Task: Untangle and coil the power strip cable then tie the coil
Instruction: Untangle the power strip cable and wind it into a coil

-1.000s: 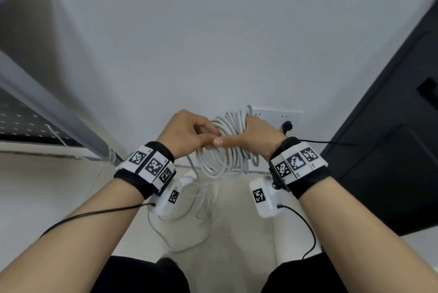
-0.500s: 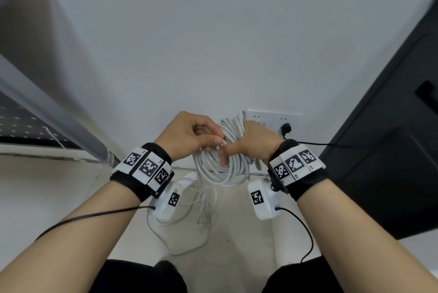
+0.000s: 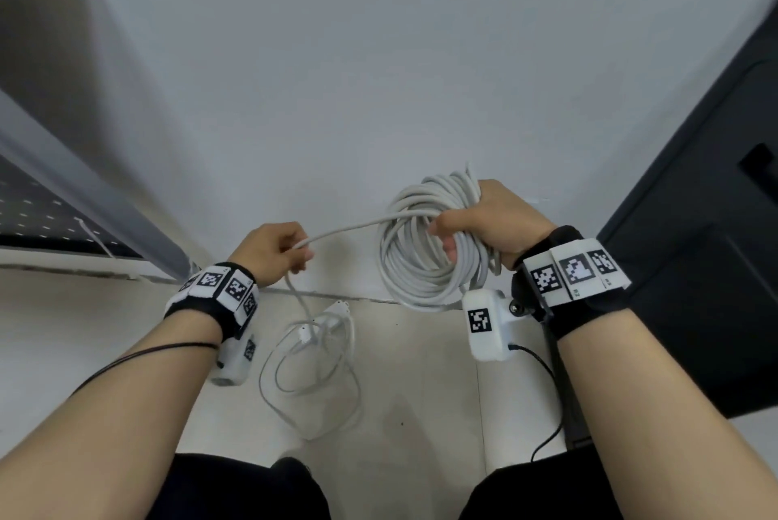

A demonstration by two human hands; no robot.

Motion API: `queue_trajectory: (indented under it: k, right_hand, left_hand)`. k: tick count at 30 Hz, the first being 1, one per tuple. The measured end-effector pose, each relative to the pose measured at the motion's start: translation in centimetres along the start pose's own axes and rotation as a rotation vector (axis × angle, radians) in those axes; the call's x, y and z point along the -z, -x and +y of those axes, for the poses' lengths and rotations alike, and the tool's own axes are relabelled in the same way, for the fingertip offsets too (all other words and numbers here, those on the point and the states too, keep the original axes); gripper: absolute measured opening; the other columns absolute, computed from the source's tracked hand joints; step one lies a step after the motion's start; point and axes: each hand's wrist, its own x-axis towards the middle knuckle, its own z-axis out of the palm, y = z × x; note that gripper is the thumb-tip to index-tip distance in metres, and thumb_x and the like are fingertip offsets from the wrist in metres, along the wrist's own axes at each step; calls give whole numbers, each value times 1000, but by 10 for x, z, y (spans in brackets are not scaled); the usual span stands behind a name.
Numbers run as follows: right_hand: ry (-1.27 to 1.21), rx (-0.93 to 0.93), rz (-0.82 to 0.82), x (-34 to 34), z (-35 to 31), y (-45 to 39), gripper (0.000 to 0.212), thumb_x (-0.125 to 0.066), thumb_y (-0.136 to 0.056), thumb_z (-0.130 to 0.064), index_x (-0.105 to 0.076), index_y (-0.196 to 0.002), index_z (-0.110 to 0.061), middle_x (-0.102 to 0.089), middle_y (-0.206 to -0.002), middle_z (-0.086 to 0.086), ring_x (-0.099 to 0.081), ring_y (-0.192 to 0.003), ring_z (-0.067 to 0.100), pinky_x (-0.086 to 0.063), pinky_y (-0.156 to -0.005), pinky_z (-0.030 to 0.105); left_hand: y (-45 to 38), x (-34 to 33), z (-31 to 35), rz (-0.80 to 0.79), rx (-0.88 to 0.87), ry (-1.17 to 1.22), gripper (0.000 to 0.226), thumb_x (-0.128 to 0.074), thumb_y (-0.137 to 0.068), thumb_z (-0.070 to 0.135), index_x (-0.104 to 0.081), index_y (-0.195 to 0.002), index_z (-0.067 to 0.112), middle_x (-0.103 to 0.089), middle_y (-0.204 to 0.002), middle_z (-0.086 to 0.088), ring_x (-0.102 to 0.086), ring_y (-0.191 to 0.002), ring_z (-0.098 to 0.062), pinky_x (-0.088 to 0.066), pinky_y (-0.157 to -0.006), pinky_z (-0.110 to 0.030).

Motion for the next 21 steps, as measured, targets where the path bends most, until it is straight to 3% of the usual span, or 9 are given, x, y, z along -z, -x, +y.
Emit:
queue_trajectory:
  k: [3, 6, 10, 14, 17, 21]
  right_hand:
    - [-22, 22, 22, 10, -2, 2, 17, -67, -72, 4, -66, -58, -6, -61, -51, 12, -60, -47, 23, -53, -51, 27]
    - [7, 21, 5, 8, -2, 2, 20, -68, -73, 3, -65, -56, -7, -61, -51, 12, -59, -50, 25, -55, -56, 28]
    - [-18, 24, -13, 3, -3, 1, 16, -67, -71, 2, -65, -57, -7, -61, -52, 13, -59, -50, 26, -55, -56, 30]
    - [20, 13, 5, 3, -3, 1, 24, -66, -77, 4, -66, -59, -11, -63, -53, 10, -63, -50, 22, -53, -52, 25]
    - [108, 7, 25, 1, -3, 1, 16, -69, -77, 0, -64, -64, -8, -65, -55, 8, -64, -50, 19, -50, -49, 24]
    - [127, -3, 70, 4, -2, 0, 21, -72, -81, -7, -66, -61, -5, -67, -55, 6, -64, -47, 15, -47, -46, 20]
  left_hand:
    - [1, 5, -43, 82, 210, -83, 16, -70, -87, 17, -59, -75, 16, -75, -71, 4, -70, -81, -23, -52, -75, -32]
    - [0, 3, -60, 76, 312, -92, 15, -69, -89, 19, -59, -78, 15, -75, -77, 1, -65, -77, -23, -49, -69, -30]
    - [-2, -1, -61, 48, 334, -102, 16, -63, -93, 21, -59, -80, 14, -75, -75, 0, -64, -77, -23, -53, -79, -35]
    - [1, 0, -57, 31, 313, 17, 11, -53, -99, 22, -47, -90, 20, -73, -64, -5, -60, -49, -15, -46, -53, -29]
    - [2, 4, -50, 121, 266, 74, 19, -52, -100, 23, -38, -88, 30, -67, -55, -6, -61, -45, -18, -46, -50, -28]
    - [0, 9, -34, 181, 206, 14, 23, -57, -97, 24, -46, -78, 32, -55, -49, -3, -53, -40, -22, -40, -43, -24]
